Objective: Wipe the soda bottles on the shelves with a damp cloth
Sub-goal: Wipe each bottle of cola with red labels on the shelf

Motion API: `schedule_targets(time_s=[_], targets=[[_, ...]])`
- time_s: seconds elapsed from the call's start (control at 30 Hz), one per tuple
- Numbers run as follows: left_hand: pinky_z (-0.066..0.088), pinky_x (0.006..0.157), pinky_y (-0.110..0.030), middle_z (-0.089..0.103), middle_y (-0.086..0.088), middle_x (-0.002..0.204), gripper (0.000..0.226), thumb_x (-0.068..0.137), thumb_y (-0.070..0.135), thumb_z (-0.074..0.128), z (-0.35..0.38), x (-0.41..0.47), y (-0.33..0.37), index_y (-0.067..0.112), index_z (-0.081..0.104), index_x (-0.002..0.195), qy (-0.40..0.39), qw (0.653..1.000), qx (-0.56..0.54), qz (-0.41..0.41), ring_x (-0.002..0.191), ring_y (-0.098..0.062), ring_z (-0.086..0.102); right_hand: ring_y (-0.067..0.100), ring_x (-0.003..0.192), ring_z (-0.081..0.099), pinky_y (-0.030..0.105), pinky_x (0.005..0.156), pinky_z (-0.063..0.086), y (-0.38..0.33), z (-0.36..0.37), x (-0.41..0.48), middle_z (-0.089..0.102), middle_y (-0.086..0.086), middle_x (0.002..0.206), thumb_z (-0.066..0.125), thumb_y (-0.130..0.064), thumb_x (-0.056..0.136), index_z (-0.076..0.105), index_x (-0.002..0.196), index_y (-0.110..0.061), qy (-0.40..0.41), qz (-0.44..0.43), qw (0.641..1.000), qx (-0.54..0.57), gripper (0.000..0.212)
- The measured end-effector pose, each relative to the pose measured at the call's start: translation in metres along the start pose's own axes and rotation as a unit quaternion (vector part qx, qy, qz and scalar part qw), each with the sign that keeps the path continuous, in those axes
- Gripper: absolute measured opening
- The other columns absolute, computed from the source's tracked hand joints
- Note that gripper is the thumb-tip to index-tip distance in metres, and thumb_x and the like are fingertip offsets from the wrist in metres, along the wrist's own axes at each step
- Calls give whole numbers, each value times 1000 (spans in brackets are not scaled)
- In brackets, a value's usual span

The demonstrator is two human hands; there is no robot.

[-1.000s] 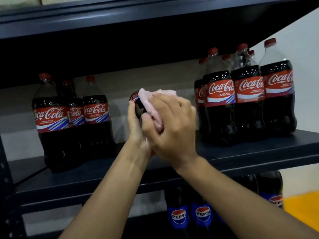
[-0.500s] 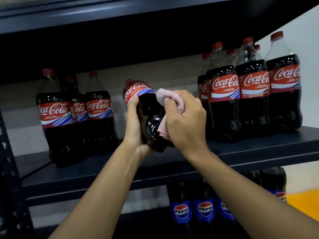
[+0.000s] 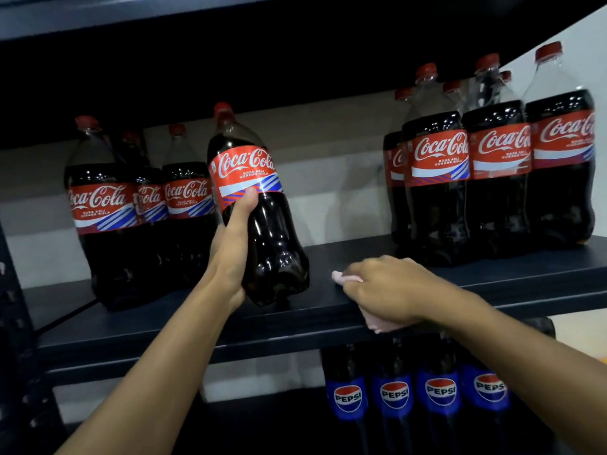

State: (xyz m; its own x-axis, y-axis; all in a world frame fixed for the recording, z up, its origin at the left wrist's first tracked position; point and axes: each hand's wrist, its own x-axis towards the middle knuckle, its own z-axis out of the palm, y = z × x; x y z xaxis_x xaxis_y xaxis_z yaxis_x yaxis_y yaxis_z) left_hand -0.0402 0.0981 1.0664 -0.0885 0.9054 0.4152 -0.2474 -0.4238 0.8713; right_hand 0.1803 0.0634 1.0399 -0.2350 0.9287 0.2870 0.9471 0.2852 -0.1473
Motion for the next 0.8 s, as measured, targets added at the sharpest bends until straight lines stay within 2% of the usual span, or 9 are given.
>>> schedule_targets(time_s=[0.07,0.13,0.2,0.3,0.4,0.5,0.6,0.7,0.8], targets=[[56,103,-56,77,-9,124,83,72,71,83,-6,4,-1,22,66,137,5,999,33,21,114,-31,74,27,140,45,50,115,34,-6,-12,-4,51,-2,153,25,-42,107,53,142,-26,-73,-1,997,-3,48],[56,104,-56,77,-7,122,86,68,73,84,-9,5,-2,23,66,136,18,997,62,52,112,-29,75,28,144,40,50,117,29,-11,-13,-4,44,0,159,22,-43,106,47,147,-27,-106,10,994,-3,50],[56,104,-54,77,-4,123,93,63,78,85,-10,5,-4,25,64,136,29,993,89,79,113,-25,75,32,142,40,50,110,29,-17,-6,-3,47,4,154,21,-48,103,49,142,-28,-105,29,994,-16,53],[53,108,-47,75,4,127,93,62,84,80,-10,4,-7,29,64,135,35,983,139,115,117,-14,71,35,128,48,49,93,28,-27,7,4,57,7,131,22,-57,99,55,117,-25,-67,66,995,-38,50],[52,108,-40,73,9,127,91,62,84,77,-10,2,-10,30,63,135,38,976,166,137,117,-6,69,34,134,46,52,105,30,-29,7,16,56,7,142,22,-74,96,55,130,-24,-65,69,995,-23,69],[52,104,-33,74,11,126,87,63,80,76,-11,1,-12,30,63,134,27,977,157,141,115,-2,69,25,149,36,47,121,25,-26,-1,23,39,1,162,39,-83,89,34,157,-26,-49,11,996,74,89],[52,104,-32,76,11,123,83,65,76,75,-15,2,-8,30,65,133,2,980,154,124,113,-2,71,8,142,45,25,114,33,-26,-14,31,43,-4,160,63,-71,84,28,161,-23,-14,-53,963,263,97],[53,105,-33,77,7,125,74,74,72,75,-26,2,-2,27,68,132,-62,975,197,88,118,-8,71,1,124,60,23,107,42,-29,-21,39,63,-9,141,71,-63,83,42,154,-22,-23,-74,928,365,87],[55,106,-41,76,5,124,90,60,77,87,-47,-2,-6,27,64,132,-43,967,244,59,115,-11,72,0,106,70,28,103,52,-33,-13,51,77,-13,111,72,-48,90,68,125,-22,-18,-108,924,367,44]])
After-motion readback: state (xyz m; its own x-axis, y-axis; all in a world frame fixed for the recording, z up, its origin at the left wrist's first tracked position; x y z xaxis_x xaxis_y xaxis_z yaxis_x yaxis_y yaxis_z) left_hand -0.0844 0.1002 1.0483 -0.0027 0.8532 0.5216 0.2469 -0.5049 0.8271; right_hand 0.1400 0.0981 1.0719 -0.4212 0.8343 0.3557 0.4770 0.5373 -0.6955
